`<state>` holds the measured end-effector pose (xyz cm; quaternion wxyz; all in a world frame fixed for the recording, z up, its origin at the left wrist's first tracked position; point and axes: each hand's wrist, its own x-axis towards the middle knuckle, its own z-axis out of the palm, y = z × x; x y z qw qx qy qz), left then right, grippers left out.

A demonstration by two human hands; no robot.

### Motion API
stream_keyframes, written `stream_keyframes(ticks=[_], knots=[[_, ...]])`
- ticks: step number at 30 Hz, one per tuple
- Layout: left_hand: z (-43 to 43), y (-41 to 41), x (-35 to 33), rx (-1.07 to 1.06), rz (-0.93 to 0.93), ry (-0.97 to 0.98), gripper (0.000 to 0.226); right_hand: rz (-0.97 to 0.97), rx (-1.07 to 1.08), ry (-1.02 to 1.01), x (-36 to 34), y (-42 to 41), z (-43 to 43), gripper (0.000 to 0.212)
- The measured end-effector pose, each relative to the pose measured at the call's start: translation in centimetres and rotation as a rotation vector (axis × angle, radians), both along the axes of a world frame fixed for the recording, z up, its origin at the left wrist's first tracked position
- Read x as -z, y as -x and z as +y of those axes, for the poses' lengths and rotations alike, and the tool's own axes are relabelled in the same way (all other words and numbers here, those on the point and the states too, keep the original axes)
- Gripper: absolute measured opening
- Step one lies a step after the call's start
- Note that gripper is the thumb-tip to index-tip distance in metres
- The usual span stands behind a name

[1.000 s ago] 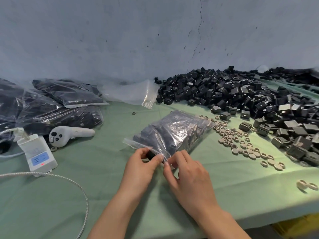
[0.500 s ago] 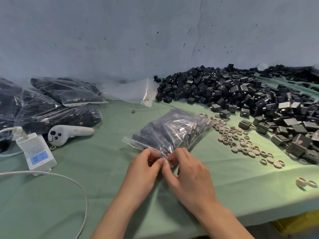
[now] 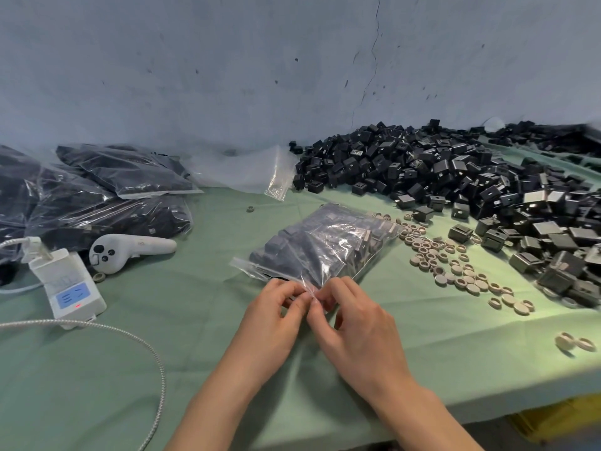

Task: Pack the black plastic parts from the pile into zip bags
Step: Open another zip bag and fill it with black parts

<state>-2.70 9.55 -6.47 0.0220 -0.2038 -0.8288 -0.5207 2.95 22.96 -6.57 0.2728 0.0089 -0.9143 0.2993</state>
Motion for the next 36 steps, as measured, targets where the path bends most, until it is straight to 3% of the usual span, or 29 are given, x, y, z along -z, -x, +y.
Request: stream_keyframes(ticks=[10, 16, 21, 24, 27, 36], knots=[[-1.4, 0.3, -0.5, 0.047, -0.020, 0.037, 0.037, 0.014, -0.007, -0.009, 0.1, 0.1, 0.3, 0.015], [-1.0, 0.2, 0.0, 0.087, 0.058, 0.134, 0.032, 0.033, 0.002, -0.003, 0.2, 0.1, -0.1, 0.015], [-0.5, 0.2, 0.2, 0.022, 0.104, 0.104, 0.028, 0.041, -0.003, -0.009, 0.2, 0.2, 0.0, 0.015], [0.2, 0.2, 0.1, -0.069, 0.034, -0.030, 0.019, 0.049, -0.009, -0.007, 0.1, 0.2, 0.0, 0.014], [0.9, 0.4, 0.1, -0.136, -0.091, -0.166, 0.025, 0.052, -0.028, -0.006, 0.0, 0.3, 0.1, 0.014], [0.9, 2.4, 0.3, -0.067, -0.184, -0.093, 0.029, 0.055, -0.140, 0.080, -0.1, 0.5, 0.6, 0.013]])
